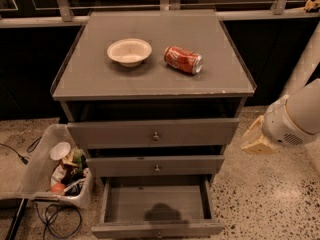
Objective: Close bottom drawer
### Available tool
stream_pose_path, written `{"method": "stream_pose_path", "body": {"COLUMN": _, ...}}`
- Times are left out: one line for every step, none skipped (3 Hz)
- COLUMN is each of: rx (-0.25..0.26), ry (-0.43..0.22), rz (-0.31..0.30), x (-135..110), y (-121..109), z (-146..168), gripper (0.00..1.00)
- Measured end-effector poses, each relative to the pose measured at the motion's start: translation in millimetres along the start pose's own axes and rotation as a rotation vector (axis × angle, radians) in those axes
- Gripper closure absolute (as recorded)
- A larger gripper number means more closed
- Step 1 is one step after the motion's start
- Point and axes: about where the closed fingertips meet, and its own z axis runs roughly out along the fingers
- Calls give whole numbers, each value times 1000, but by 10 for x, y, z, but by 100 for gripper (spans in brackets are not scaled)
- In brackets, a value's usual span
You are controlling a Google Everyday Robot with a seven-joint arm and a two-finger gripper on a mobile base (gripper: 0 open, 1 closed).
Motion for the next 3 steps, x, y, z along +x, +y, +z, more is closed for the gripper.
{"method": "stream_pose_path", "body": {"rx": -2, "ry": -16, "rz": -12, "x": -28, "y": 65, "z": -21, "gripper": 100}}
{"method": "stream_pose_path", "body": {"rx": -41, "ry": -15, "rz": -10, "x": -55, "y": 142, "z": 331, "gripper": 100}}
{"method": "stream_pose_path", "body": {"rx": -79, "ry": -88, "rz": 4, "x": 8, "y": 247, "z": 867, "gripper": 100}}
